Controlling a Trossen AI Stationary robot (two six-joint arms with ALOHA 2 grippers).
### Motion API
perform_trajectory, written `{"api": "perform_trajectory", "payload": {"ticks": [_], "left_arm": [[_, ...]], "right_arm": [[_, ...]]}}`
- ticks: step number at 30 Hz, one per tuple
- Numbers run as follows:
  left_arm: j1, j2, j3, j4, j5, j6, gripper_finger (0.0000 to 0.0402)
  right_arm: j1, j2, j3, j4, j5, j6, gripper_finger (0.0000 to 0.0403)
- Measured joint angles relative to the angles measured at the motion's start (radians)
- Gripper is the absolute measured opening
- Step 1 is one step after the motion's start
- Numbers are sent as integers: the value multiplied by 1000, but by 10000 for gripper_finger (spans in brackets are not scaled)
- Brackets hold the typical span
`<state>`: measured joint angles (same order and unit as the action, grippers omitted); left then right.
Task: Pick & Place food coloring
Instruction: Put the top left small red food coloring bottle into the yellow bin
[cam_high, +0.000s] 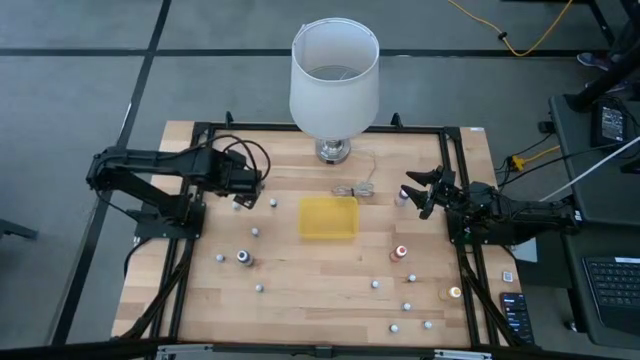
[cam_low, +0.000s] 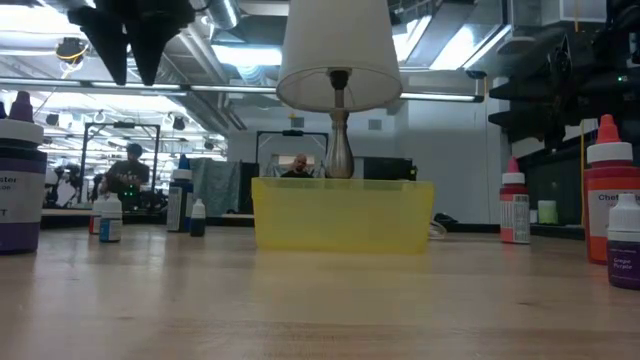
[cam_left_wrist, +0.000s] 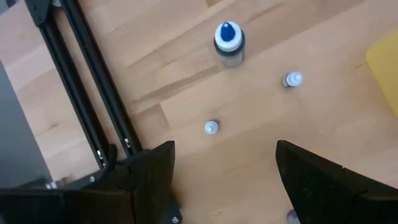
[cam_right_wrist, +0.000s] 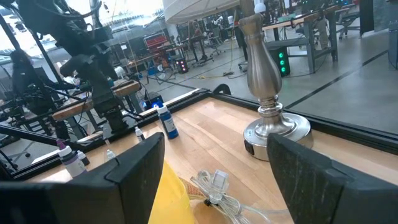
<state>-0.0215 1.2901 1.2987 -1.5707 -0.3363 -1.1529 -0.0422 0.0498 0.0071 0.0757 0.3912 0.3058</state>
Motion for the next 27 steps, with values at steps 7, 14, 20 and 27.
{"api": "perform_trajectory", "payload": {"ticks": [7, 14, 20, 27], "left_arm": [[5, 50, -2, 0, 18, 105, 271], [25, 33, -87, 7, 48, 119, 271], [32, -5, -206, 47, 73, 120, 271], [37, -15, -318, 176, 89, 154, 271]], "right_arm": [[0, 0, 0, 0, 0, 0, 283], [0, 0, 0, 0, 0, 0, 283], [0, 0, 0, 0, 0, 0, 283], [0, 0, 0, 0, 0, 0, 283]]}}
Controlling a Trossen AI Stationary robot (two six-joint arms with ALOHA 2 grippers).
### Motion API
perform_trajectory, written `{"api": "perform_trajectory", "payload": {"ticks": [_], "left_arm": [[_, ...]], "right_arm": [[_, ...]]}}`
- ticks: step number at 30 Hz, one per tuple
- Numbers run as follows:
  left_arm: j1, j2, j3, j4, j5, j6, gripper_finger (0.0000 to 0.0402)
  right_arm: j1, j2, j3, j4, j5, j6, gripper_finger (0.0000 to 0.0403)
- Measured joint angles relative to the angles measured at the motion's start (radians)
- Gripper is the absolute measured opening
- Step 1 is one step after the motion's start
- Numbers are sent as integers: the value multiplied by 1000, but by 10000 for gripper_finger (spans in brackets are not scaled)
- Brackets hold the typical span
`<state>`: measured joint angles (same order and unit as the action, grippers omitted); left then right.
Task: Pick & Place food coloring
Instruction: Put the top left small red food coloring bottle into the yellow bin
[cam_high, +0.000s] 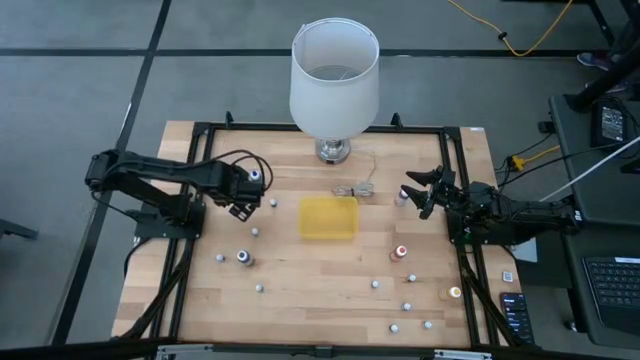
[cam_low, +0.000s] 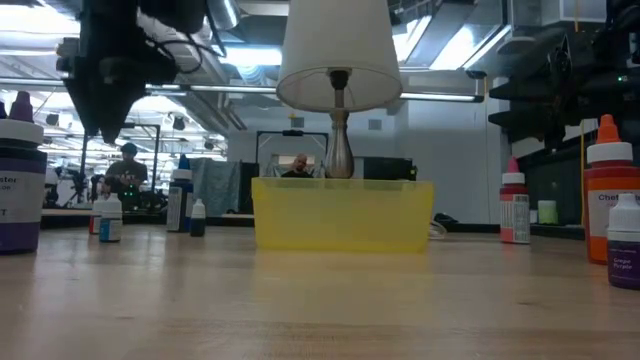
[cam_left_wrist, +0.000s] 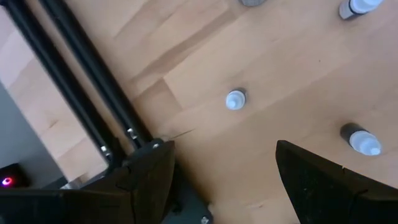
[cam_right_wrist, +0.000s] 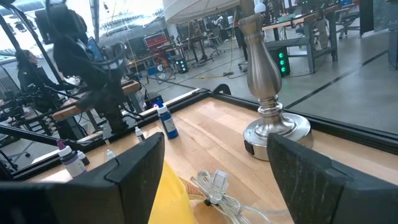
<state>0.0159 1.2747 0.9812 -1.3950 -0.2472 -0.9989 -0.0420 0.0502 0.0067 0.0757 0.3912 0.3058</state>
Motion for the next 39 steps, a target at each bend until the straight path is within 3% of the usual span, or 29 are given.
{"api": "perform_trajectory", "payload": {"ticks": [19, 39], "left_arm": [[67, 14, -241, 284, 29, 89, 271], [98, 76, -290, 427, 33, 167, 258]], "right_arm": [[0, 0, 0, 0, 0, 0, 283], [0, 0, 0, 0, 0, 0, 283]]}}
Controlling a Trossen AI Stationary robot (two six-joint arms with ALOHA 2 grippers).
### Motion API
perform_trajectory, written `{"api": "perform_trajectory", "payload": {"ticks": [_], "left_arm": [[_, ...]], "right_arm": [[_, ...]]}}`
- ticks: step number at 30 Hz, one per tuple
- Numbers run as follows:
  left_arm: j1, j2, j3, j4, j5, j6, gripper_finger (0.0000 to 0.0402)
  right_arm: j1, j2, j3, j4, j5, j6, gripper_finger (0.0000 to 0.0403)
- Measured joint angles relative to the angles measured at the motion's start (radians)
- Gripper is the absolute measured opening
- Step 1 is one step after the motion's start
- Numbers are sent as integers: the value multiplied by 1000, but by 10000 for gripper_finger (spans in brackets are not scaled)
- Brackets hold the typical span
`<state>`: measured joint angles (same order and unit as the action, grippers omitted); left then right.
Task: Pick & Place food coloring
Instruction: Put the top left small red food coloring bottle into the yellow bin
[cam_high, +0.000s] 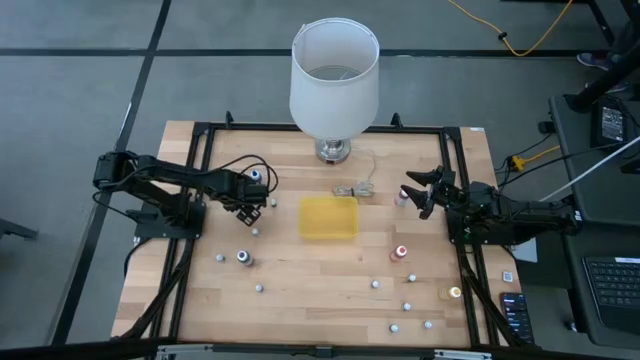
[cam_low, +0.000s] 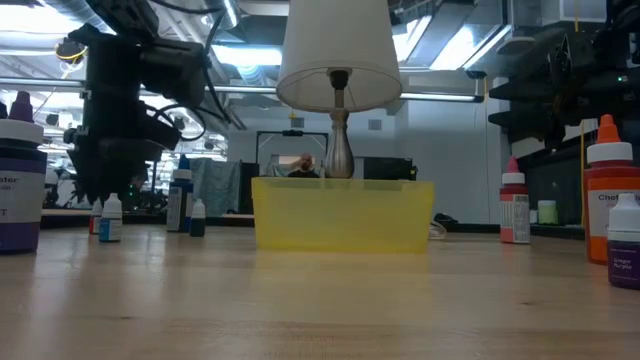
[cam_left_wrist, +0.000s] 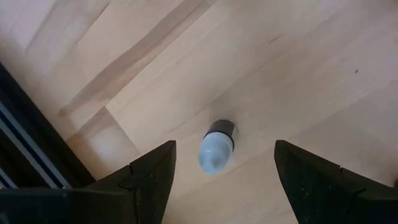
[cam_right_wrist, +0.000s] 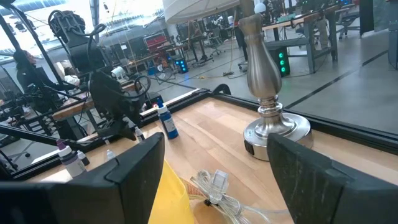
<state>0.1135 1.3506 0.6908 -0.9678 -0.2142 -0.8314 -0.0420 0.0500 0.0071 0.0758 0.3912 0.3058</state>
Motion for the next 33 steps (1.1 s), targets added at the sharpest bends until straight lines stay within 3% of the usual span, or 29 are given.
{"api": "perform_trajectory", "payload": {"ticks": [23, 33], "left_arm": [[4, -1, 1, 11, 7, -3, 71], [10, -16, 68, -30, 56, 33, 54]], "right_arm": [[0, 0, 0, 0, 0, 0, 283], [0, 0, 0, 0, 0, 0, 283]]}}
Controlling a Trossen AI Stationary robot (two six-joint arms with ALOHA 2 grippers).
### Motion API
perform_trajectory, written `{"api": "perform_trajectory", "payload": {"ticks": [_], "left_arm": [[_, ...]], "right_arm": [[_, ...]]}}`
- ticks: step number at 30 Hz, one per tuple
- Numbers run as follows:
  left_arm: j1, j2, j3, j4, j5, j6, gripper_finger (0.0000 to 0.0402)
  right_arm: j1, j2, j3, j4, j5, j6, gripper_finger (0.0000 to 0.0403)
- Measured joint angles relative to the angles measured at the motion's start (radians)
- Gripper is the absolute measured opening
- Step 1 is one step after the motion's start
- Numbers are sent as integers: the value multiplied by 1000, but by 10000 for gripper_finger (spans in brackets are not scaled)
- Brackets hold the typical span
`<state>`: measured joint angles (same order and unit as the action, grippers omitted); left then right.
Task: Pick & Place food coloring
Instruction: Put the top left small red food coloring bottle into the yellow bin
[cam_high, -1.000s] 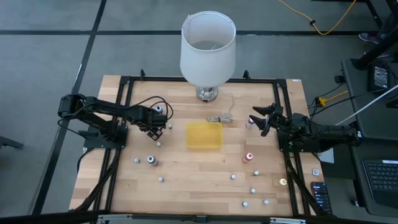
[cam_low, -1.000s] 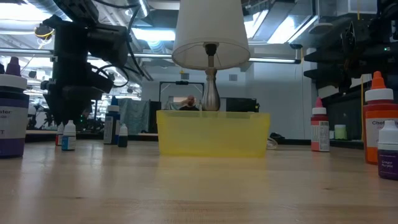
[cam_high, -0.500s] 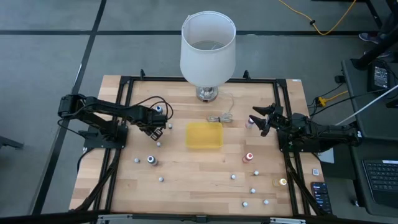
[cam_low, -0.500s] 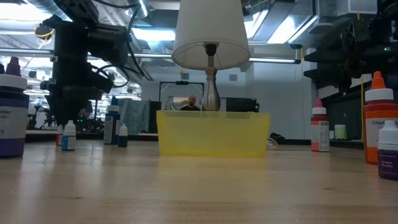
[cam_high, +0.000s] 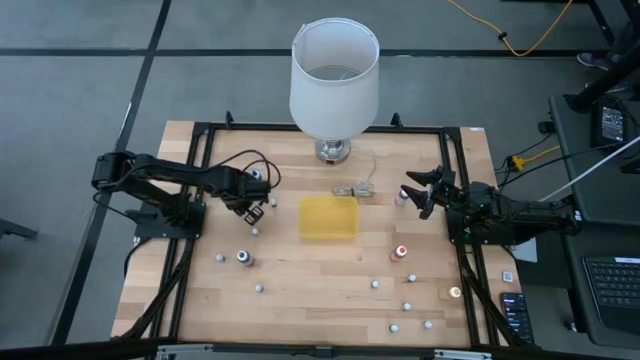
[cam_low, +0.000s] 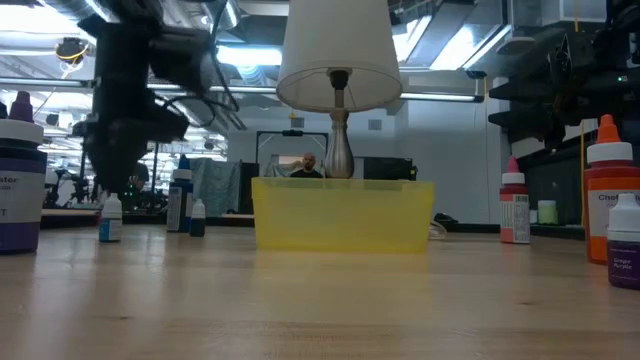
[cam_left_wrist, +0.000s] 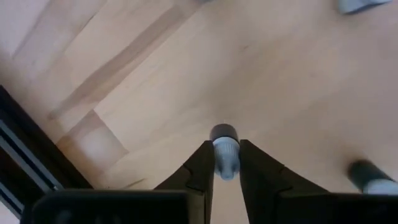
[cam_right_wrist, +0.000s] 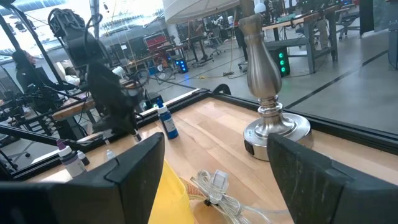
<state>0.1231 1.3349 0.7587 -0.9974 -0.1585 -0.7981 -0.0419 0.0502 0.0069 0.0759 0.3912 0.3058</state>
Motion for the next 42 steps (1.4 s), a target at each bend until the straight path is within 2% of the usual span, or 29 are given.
{"api": "perform_trajectory", "payload": {"ticks": [6, 18, 25, 32, 42], "left_arm": [[-18, -78, 27, -4, 5, 38, 52], [-17, -431, 18, -8, -28, 36, 52], [-17, -537, 20, 5, -16, 47, 52], [-17, -397, 127, 8, 3, 134, 50], [-55, -28, 374, 7, 13, 210, 50]], "right_arm": [[0, 0, 0, 0, 0, 0, 283], [0, 0, 0, 0, 0, 0, 283], [0, 0, 0, 0, 0, 0, 283], [0, 0, 0, 0, 0, 0, 283], [0, 0, 0, 0, 0, 0, 283]]}}
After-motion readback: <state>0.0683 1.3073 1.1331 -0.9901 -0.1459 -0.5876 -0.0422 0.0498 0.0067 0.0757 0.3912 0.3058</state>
